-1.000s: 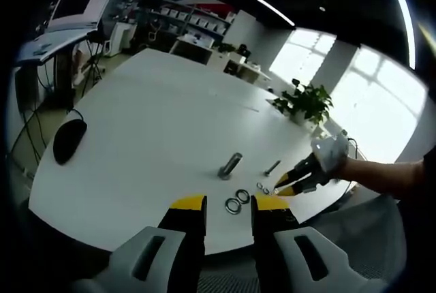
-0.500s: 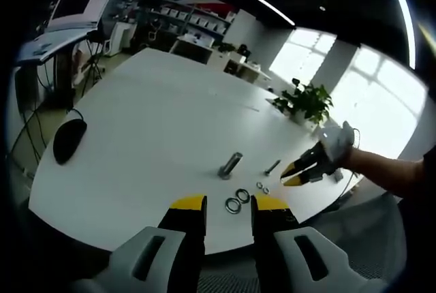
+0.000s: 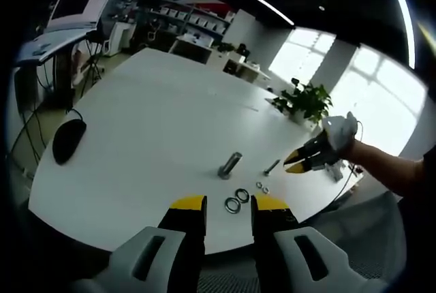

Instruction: Place the washer onto the threaded stud by aligning its center hole with the stud, sliding it down to the base, and recovering from edge contact or off-axis alignment until the washer reaches the visible bottom stop.

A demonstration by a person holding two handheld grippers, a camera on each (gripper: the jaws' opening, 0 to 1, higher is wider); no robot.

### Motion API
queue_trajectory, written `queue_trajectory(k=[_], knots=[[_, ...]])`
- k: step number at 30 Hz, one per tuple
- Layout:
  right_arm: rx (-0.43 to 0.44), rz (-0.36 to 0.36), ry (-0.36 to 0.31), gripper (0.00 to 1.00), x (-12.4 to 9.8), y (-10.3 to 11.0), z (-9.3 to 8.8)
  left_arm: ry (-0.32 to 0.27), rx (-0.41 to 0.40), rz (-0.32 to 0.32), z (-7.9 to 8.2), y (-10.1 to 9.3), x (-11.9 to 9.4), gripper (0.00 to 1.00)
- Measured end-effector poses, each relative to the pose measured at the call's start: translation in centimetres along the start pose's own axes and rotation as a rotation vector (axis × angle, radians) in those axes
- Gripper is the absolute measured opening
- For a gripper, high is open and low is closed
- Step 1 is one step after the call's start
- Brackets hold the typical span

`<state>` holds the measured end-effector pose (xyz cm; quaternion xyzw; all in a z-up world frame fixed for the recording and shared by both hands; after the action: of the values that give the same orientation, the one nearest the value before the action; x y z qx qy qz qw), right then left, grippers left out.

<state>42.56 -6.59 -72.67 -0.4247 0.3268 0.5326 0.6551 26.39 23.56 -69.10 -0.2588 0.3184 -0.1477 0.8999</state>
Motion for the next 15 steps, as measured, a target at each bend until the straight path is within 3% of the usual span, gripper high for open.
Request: queue_trajectory(k=[15], knots=[[0.01,-0.102,-0.048,0.13,0.2,-1.4,0.5,-0.003,-0.004,0.0,0.0,0.0,0.0,0.24]])
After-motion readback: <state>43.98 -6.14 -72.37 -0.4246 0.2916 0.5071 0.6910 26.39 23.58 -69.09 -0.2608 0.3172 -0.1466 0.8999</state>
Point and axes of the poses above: the point that each gripper's makers call its tool centre point, and the gripper's own axes: x roughly forward along the fingers, y roughly to its left, z roughly out of its top, the point moved 9 cm from there along -x, roughly backward along the fingers, and after that the axes turned 8 degrees about -x, right-handed, at the moved point
